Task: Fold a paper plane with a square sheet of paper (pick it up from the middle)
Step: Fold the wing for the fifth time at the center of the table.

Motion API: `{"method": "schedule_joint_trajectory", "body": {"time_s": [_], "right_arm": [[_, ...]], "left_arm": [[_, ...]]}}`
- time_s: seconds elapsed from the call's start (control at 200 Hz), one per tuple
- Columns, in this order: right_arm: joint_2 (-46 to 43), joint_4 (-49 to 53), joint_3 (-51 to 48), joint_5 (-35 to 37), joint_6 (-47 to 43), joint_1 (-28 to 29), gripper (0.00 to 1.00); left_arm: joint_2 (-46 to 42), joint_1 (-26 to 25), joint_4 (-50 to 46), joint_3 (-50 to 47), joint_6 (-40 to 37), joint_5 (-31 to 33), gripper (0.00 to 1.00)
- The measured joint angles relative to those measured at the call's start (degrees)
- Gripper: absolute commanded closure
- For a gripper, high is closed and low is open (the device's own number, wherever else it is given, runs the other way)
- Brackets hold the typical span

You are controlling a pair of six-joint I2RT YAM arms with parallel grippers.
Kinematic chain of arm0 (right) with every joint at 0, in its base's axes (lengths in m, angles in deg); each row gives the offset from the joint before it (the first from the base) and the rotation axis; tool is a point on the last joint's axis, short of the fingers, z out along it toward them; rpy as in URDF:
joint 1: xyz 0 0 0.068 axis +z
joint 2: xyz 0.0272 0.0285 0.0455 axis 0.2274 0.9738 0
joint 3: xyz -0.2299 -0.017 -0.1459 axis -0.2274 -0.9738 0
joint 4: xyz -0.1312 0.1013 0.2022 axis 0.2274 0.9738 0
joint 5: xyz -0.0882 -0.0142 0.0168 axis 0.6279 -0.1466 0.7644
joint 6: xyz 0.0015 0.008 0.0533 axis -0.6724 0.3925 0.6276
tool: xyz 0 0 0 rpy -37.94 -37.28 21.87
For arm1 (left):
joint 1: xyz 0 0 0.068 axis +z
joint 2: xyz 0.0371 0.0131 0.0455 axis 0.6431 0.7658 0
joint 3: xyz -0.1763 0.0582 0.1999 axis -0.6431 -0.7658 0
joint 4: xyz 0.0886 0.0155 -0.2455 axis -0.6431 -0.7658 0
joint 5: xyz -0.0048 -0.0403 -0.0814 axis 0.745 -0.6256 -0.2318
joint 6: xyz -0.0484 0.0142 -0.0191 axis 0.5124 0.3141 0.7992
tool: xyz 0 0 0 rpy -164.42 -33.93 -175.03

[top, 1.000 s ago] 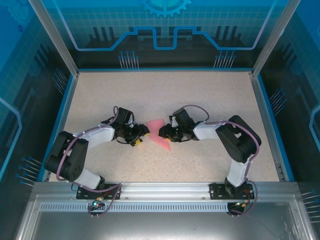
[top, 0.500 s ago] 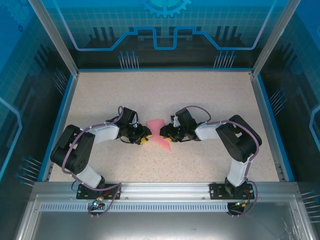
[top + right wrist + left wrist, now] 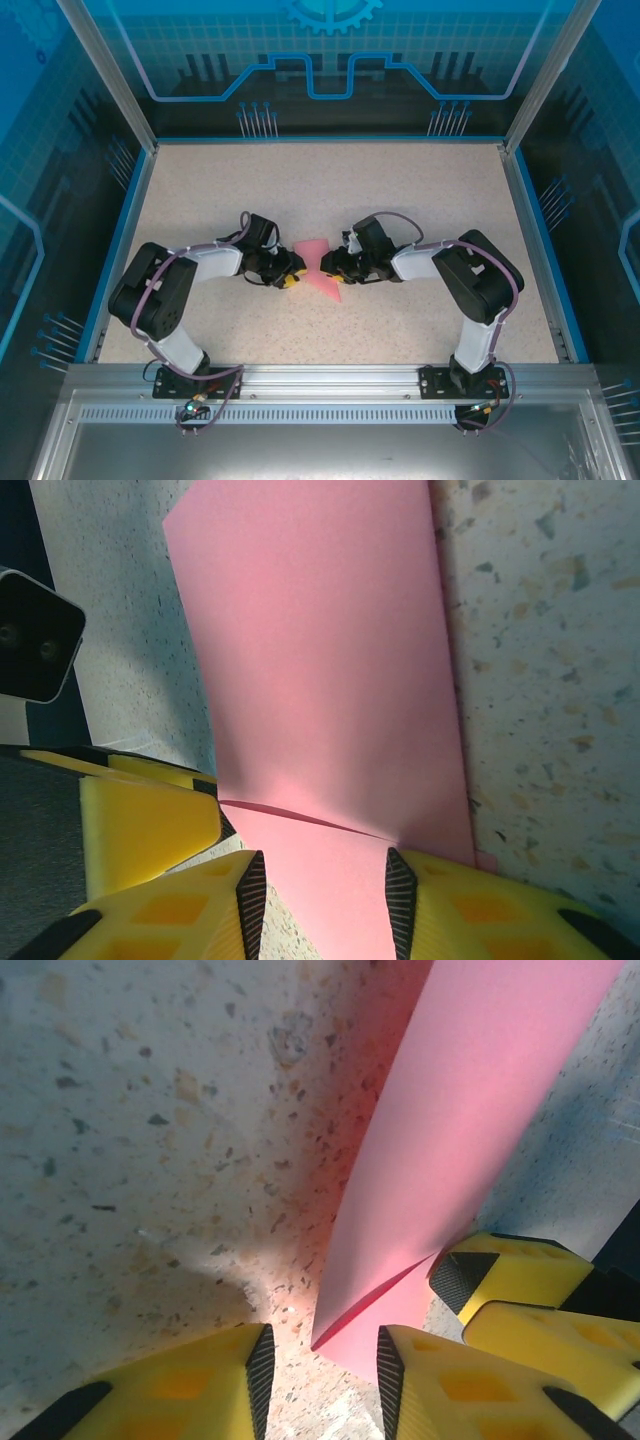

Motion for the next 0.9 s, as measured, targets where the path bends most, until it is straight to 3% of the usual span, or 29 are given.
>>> {"method": "schedule_joint_trajectory", "body": {"time_s": [0.31,0.48,0.705,0.9], "right_arm": [[0.0,-0.5,-0.2,-0.4,0.0,-0.1,0.58],[-0.2,-0.8,-0.3,-1.1,-1.0,-0.3,0.51],[-2.9,3.9,-0.1,1.4,-9.4,-0.3,0.41],[-7.3,10.1,-0.1,8.2,-19.1,0.5,0.42]], "left_arm": [[1.0,-0.3,2.3,0.8,-0.1,-2.1,0.75],[1.0,-0.6,3.0,1.0,-0.2,-2.9,0.83],[1.0,-1.3,3.1,1.4,-0.3,-3.3,0.99],[1.0,-1.8,2.4,3.2,-0.4,-3.3,1.00]]}}
